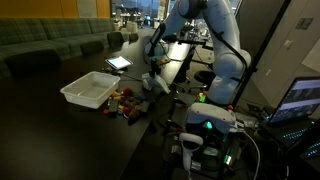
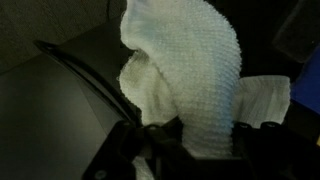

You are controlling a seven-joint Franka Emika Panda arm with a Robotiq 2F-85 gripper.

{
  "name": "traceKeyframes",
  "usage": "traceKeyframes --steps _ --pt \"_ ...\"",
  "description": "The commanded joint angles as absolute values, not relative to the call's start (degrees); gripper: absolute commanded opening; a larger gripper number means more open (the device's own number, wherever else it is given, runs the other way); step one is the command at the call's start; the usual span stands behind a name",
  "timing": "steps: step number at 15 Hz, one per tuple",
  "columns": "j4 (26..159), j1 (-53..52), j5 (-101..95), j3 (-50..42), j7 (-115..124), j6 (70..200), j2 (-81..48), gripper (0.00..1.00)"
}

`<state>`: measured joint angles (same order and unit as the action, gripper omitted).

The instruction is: Use the towel to sweep the things on the table to the left and then put the towel in the white bin

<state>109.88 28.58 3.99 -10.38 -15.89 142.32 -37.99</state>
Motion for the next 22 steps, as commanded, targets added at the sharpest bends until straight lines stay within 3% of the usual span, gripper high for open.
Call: traceKeyframes --steps 1,15,22 --pt "108.68 26.89 2.24 -12.22 -13.74 141.52 -38.76 0.04" --pt "110.81 22.97 2.40 -9.29 -14.23 132.34 -43.74 0.04" --pt "119.09 19.39 3.42 -4.76 -15.27 129.77 -40.91 0.04"
